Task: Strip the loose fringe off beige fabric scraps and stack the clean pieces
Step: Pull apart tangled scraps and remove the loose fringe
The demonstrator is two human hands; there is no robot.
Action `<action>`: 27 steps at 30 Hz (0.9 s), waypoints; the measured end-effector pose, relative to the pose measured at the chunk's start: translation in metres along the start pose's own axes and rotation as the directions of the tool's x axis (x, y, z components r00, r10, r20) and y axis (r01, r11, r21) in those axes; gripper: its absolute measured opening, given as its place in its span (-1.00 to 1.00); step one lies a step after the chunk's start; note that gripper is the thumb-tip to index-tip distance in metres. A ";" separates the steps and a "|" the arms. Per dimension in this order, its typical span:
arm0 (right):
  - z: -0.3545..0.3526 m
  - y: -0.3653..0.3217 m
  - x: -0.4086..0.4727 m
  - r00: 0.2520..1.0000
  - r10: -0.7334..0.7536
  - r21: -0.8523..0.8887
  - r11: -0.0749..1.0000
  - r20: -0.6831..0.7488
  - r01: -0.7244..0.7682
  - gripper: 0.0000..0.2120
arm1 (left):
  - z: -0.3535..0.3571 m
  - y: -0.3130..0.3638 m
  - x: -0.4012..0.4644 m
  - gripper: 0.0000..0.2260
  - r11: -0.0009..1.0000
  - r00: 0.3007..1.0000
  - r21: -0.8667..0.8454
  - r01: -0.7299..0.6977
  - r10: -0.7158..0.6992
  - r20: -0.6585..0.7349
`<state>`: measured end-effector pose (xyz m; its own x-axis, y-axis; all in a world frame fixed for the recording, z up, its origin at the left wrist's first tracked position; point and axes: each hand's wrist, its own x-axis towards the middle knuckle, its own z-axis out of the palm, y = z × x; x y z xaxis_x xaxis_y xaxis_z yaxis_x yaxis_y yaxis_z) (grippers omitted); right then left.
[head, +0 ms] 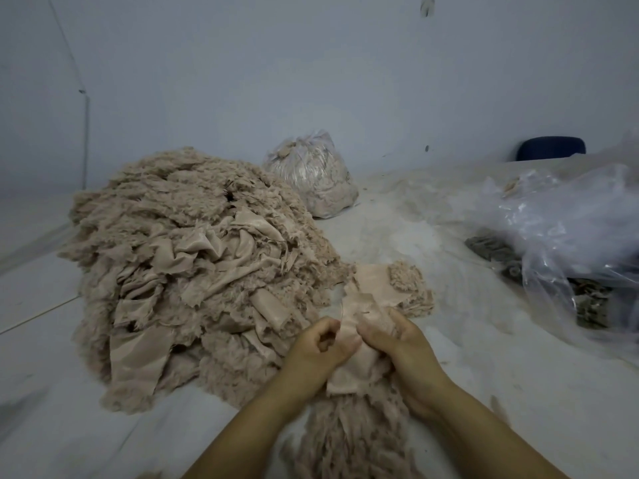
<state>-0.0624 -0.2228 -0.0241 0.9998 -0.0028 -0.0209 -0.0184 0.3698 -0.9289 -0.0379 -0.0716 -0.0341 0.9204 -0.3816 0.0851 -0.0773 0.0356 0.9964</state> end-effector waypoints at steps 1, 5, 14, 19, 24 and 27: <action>-0.001 0.000 0.000 1.000 -0.015 0.022 1.000 0.007 0.015 -0.65 | 0.001 0.000 0.001 -0.79 1.000 0.999 -0.021 -0.013 0.012 -0.049; -0.007 -0.007 0.000 0.999 0.017 0.038 0.999 0.046 -0.019 -0.70 | -0.004 0.007 0.004 -0.72 0.879 0.990 -0.476 0.037 -0.097 -0.101; -0.001 0.005 0.002 0.987 0.080 -0.068 0.995 0.136 -0.071 -0.59 | 0.005 0.008 0.003 -0.90 0.994 0.996 -0.108 -0.029 0.019 -0.092; -0.007 0.005 0.008 0.988 -0.118 -0.003 0.993 -0.096 0.118 -0.73 | -0.002 0.009 0.006 -0.65 0.906 0.992 -0.414 0.092 -0.119 -0.040; -0.009 0.005 0.008 0.995 -0.078 0.006 0.997 -0.060 0.078 -0.65 | -0.005 0.005 0.007 -0.69 0.869 0.989 -0.486 0.097 -0.141 -0.055; -0.008 0.007 0.005 1.000 0.004 -0.127 0.992 -0.013 -0.006 -0.62 | -0.002 0.003 0.005 -0.74 0.953 0.996 -0.294 0.073 -0.084 -0.025</action>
<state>-0.0572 -0.2279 -0.0333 0.9995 -0.0130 -0.0295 -0.0253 0.2492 -0.9681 -0.0330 -0.0714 -0.0312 0.9329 -0.3601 0.0011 0.1059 0.2773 0.9549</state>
